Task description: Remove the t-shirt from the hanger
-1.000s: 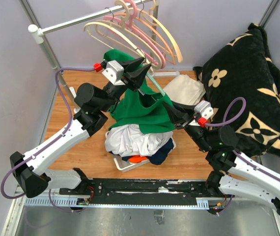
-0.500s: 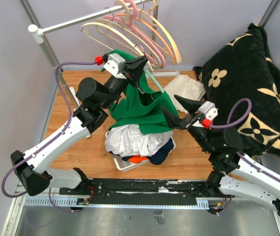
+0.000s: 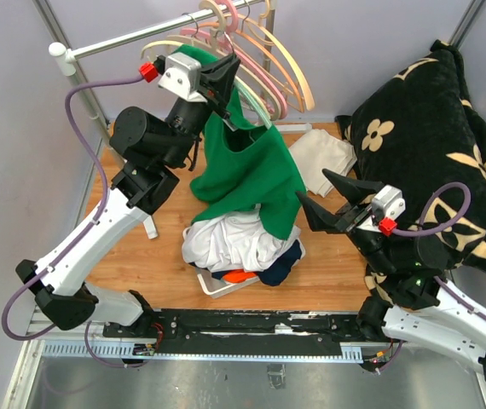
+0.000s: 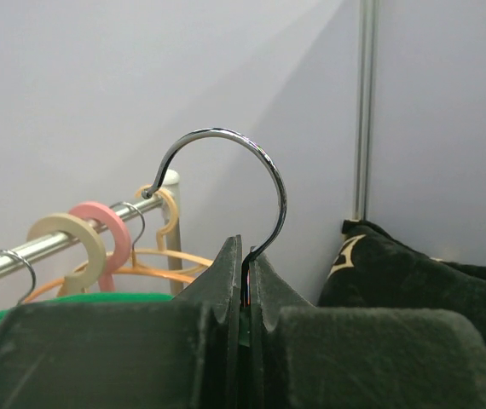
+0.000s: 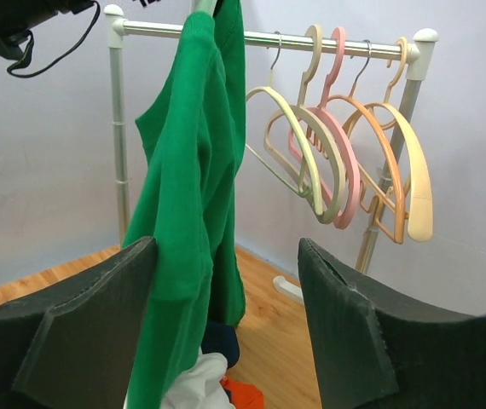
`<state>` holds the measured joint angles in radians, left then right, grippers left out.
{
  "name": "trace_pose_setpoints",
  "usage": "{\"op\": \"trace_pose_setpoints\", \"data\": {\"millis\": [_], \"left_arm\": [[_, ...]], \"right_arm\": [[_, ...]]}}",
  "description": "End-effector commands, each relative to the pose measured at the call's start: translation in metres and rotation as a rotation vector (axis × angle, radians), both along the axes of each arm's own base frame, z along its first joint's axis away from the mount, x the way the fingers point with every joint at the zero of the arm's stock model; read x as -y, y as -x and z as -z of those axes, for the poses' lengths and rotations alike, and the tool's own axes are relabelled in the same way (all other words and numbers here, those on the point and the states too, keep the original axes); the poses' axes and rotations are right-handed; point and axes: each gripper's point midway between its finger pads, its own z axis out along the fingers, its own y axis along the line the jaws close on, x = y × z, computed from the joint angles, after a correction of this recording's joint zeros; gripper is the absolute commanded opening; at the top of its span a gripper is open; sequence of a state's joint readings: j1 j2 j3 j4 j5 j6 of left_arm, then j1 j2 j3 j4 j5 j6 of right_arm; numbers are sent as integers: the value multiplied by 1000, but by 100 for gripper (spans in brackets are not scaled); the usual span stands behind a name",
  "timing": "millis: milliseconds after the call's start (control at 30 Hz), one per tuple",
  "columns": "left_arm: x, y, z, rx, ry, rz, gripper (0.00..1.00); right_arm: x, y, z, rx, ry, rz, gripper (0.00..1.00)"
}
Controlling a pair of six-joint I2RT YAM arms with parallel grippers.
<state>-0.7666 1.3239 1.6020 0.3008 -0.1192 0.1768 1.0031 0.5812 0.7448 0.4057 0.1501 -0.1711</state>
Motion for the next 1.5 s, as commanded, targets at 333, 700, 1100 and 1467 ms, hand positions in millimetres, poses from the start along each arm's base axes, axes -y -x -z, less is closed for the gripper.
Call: {"op": "trace_pose_setpoints", "data": {"millis": [333,700,1100,1467], "left_arm": [[-13,2,-55,87,51,-46,0],[-46,-6,-83,70,77,-208,1],[-75,6,-108,56,208,-240,0],[-71,12,-104,66,175,-212,0]], "right_arm": [[-14,-5,2,3,42,-24,30],[3,-19,41,-79,45,84,1],[-6,-47,120,-246,153,188,1],[-12,-47,118,-243,144,165,24]]}}
